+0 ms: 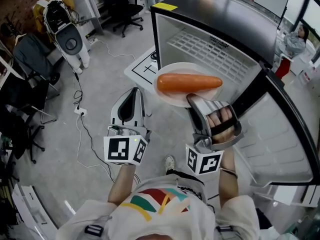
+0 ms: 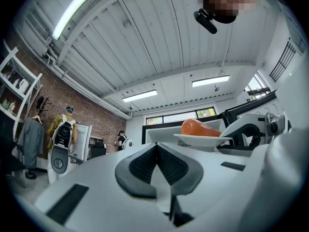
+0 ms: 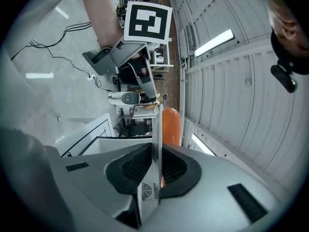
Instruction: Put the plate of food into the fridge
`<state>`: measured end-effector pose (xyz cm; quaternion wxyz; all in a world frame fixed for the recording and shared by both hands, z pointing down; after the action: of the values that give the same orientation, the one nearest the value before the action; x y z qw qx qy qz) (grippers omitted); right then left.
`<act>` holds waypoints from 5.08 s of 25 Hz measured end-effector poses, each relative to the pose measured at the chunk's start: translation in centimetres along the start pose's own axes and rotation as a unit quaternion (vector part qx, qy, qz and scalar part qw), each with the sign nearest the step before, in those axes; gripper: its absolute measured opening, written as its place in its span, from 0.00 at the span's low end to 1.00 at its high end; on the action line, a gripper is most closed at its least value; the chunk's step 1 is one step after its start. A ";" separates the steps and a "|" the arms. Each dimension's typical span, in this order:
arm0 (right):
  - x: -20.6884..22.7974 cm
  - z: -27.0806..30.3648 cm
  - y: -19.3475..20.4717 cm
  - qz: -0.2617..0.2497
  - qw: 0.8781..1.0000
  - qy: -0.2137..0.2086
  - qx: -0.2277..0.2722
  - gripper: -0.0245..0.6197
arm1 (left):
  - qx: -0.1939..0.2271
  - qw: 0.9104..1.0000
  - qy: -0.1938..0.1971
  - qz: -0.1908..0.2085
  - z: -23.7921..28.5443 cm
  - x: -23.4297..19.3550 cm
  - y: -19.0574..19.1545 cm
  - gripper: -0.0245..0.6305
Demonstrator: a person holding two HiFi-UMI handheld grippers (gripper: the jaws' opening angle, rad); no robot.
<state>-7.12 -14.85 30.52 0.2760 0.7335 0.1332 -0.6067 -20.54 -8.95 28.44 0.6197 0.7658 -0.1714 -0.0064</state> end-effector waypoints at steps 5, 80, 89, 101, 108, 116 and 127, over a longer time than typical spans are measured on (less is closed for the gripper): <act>-0.1 2.8 1.9 -0.001 1.000 0.000 -0.020 0.10 | 0.010 0.999 0.029 -0.011 4.2 0.1 0.7 0.05; -0.1 18.4 17.5 0.010 0.930 -0.072 -0.360 0.11 | 0.016 0.940 0.323 -0.107 22.0 1.6 7.9 0.05; -0.4 18.6 18.9 0.022 0.923 -0.101 -0.372 0.12 | 0.012 0.939 0.327 -0.108 21.7 2.1 8.3 0.05; 0.2 18.5 19.5 0.119 0.915 -0.163 -0.350 0.20 | 0.024 0.935 0.334 -0.116 22.2 2.8 7.9 0.05; 0.8 18.4 19.2 0.219 0.894 -0.187 -0.343 0.24 | 0.036 0.929 0.347 -0.125 22.2 4.0 6.9 0.05; 1.2 18.1 19.4 0.211 0.890 -0.197 -0.353 0.31 | 0.040 0.933 0.335 -0.128 22.6 3.3 6.7 0.05; 2.5 17.3 16.6 0.250 0.892 -0.219 -0.306 0.35 | 0.050 0.931 0.335 -0.138 22.7 3.3 5.7 0.05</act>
<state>-11.93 -38.48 30.23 0.6514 0.4704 0.0611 -0.5921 -23.97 -32.34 29.29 0.5954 0.7694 0.1535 0.1733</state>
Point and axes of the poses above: the fingertips, and each gripper's own axes: z forward along the fingers, x to its right, y out of its underside, the point moved 3 cm from there along -z, backward along the fingers, and after that the axes turned 10 degrees about z, right-handed, at the moved point
